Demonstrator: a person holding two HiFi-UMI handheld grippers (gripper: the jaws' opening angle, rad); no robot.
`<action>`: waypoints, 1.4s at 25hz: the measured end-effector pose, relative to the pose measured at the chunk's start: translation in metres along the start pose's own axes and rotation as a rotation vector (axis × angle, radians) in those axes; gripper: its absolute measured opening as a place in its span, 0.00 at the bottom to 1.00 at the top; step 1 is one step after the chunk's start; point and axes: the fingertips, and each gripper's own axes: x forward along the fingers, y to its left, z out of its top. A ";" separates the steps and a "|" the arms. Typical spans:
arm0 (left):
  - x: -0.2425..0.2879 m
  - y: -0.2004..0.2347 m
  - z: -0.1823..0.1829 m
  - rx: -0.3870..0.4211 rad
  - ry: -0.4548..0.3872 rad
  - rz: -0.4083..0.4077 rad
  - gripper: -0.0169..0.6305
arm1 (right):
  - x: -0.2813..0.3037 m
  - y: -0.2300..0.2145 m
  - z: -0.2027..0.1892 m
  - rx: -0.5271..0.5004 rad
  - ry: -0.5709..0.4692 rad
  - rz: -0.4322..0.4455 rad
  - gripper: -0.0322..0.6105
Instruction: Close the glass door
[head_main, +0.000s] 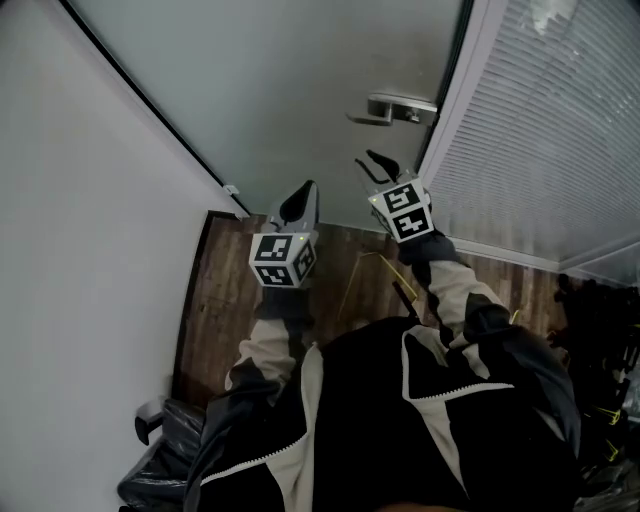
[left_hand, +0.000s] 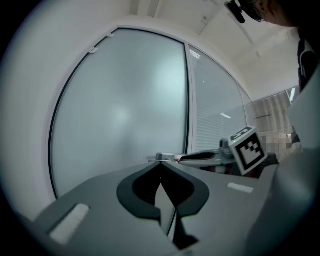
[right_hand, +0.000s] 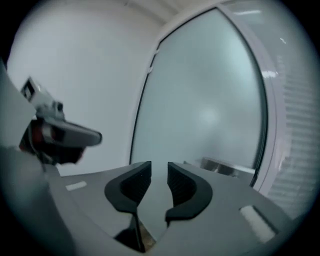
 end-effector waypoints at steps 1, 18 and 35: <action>-0.004 0.000 0.003 -0.013 -0.009 -0.004 0.03 | -0.016 0.013 0.009 0.094 -0.052 0.022 0.19; -0.141 -0.008 -0.001 0.004 0.010 -0.158 0.03 | -0.117 0.170 0.017 0.242 -0.040 -0.172 0.05; -0.205 -0.018 -0.001 0.001 -0.005 -0.241 0.03 | -0.140 0.239 0.039 0.219 -0.037 -0.203 0.05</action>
